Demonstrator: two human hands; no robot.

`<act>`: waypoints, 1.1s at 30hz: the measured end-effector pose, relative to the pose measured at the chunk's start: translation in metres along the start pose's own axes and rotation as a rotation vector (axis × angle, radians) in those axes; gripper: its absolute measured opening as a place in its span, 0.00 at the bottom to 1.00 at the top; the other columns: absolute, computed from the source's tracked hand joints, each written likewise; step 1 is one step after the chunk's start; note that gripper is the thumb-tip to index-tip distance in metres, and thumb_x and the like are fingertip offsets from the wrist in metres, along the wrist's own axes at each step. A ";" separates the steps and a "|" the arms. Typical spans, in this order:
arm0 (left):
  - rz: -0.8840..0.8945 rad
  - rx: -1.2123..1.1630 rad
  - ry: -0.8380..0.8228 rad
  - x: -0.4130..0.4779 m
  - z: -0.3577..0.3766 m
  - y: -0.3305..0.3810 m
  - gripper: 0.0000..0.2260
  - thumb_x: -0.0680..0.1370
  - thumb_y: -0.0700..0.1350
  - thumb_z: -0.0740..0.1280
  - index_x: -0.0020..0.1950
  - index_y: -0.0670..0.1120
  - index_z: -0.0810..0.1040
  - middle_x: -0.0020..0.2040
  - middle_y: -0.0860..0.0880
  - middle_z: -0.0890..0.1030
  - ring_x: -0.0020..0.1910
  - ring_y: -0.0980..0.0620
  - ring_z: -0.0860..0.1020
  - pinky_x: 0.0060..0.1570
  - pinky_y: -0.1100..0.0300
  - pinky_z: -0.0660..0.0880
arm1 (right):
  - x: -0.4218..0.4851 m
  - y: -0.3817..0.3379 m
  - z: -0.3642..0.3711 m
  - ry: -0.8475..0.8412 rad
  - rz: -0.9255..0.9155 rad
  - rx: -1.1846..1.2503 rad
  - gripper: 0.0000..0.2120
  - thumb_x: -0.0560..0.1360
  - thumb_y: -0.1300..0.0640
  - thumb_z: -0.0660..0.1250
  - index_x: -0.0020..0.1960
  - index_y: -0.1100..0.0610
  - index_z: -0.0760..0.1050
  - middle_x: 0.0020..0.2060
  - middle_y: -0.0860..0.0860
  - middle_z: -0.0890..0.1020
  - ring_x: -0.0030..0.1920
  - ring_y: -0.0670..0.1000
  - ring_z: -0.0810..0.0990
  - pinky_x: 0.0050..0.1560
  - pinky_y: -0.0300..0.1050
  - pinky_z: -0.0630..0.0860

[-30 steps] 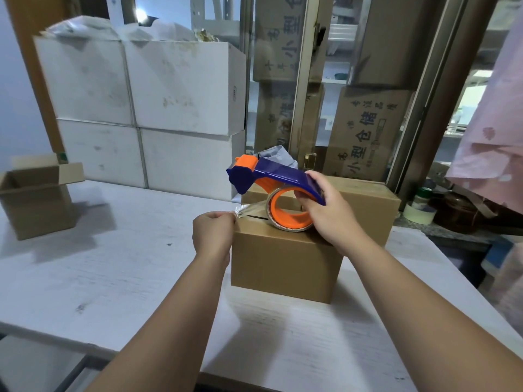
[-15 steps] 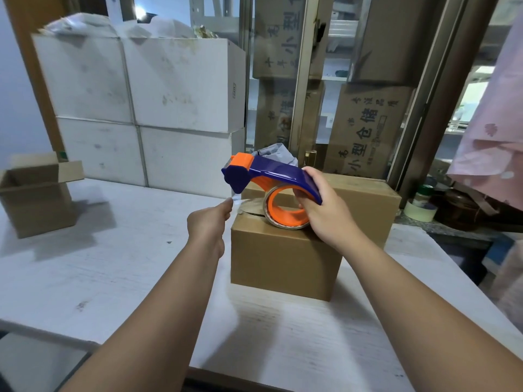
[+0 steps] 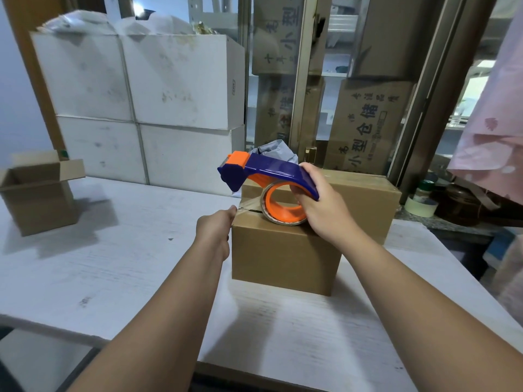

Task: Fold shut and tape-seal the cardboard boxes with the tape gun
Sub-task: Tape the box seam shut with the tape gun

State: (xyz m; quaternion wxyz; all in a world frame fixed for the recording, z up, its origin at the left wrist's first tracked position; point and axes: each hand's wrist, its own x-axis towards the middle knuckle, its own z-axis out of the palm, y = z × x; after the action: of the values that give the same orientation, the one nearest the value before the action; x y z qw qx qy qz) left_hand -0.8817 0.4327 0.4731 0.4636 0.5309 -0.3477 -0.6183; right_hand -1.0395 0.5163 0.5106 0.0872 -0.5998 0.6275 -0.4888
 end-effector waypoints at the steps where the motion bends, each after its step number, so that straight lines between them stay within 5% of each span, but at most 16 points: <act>1: -0.006 -0.007 -0.004 0.001 0.000 -0.001 0.09 0.75 0.45 0.69 0.48 0.40 0.75 0.41 0.46 0.73 0.41 0.49 0.67 0.34 0.58 0.65 | 0.000 -0.001 0.000 -0.001 0.001 0.000 0.23 0.79 0.60 0.62 0.72 0.46 0.62 0.57 0.43 0.71 0.57 0.45 0.70 0.56 0.39 0.66; 7: -0.028 -0.052 -0.040 -0.003 0.001 -0.002 0.13 0.73 0.45 0.72 0.55 0.40 0.78 0.50 0.45 0.82 0.42 0.48 0.78 0.31 0.59 0.74 | -0.001 -0.004 0.000 0.002 0.002 0.009 0.24 0.79 0.61 0.61 0.72 0.47 0.62 0.57 0.44 0.71 0.58 0.47 0.71 0.56 0.41 0.67; 10: -0.099 -0.064 -0.107 -0.004 0.001 -0.003 0.12 0.75 0.49 0.71 0.53 0.42 0.80 0.49 0.43 0.84 0.45 0.44 0.82 0.44 0.52 0.80 | -0.001 -0.005 0.000 0.003 0.002 0.007 0.24 0.79 0.61 0.61 0.72 0.47 0.61 0.57 0.44 0.72 0.58 0.47 0.71 0.56 0.42 0.67; 15: -0.124 -0.048 -0.099 -0.008 0.004 0.000 0.11 0.77 0.47 0.66 0.53 0.42 0.81 0.50 0.43 0.84 0.50 0.43 0.82 0.56 0.46 0.77 | -0.002 -0.006 0.001 0.000 0.000 0.005 0.23 0.79 0.61 0.60 0.71 0.47 0.61 0.56 0.44 0.72 0.57 0.47 0.72 0.56 0.43 0.69; 20: -0.188 -0.059 -0.144 -0.016 0.001 0.006 0.07 0.78 0.39 0.61 0.45 0.43 0.79 0.37 0.46 0.81 0.37 0.47 0.79 0.47 0.53 0.78 | -0.001 -0.005 0.002 0.001 0.018 -0.017 0.24 0.79 0.60 0.60 0.72 0.46 0.60 0.58 0.45 0.72 0.58 0.47 0.71 0.58 0.45 0.70; 24: -0.237 -0.034 -0.154 -0.018 0.003 0.011 0.08 0.78 0.43 0.64 0.48 0.42 0.81 0.42 0.45 0.83 0.43 0.45 0.81 0.56 0.50 0.77 | 0.000 -0.004 0.003 0.005 0.015 -0.027 0.23 0.80 0.58 0.60 0.72 0.45 0.60 0.56 0.43 0.71 0.56 0.46 0.71 0.58 0.46 0.71; 28: -0.262 -0.018 -0.095 -0.022 0.003 0.011 0.12 0.78 0.45 0.64 0.38 0.40 0.77 0.29 0.44 0.79 0.35 0.46 0.77 0.50 0.55 0.76 | 0.000 -0.004 0.003 0.009 0.015 -0.025 0.23 0.80 0.58 0.60 0.72 0.46 0.60 0.56 0.42 0.70 0.56 0.45 0.69 0.56 0.43 0.68; 31: -0.201 -0.051 -0.021 -0.021 0.003 0.004 0.14 0.80 0.40 0.58 0.34 0.39 0.71 0.34 0.45 0.73 0.37 0.48 0.72 0.47 0.59 0.68 | -0.001 -0.004 0.003 0.011 0.018 -0.025 0.23 0.80 0.57 0.60 0.72 0.45 0.60 0.56 0.42 0.70 0.56 0.45 0.69 0.57 0.44 0.69; 33: -0.179 -0.131 0.030 -0.017 0.007 0.001 0.10 0.79 0.39 0.59 0.41 0.39 0.76 0.44 0.46 0.79 0.43 0.47 0.76 0.50 0.58 0.71 | -0.002 -0.004 0.003 0.013 0.016 -0.019 0.22 0.80 0.57 0.60 0.71 0.44 0.60 0.56 0.43 0.71 0.56 0.46 0.70 0.56 0.45 0.69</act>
State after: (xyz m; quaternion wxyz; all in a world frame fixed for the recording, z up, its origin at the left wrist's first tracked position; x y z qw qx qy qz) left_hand -0.8882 0.4485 0.4811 0.4456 0.5376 -0.2506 -0.6705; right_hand -1.0345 0.5171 0.5114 0.0813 -0.5924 0.6375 -0.4858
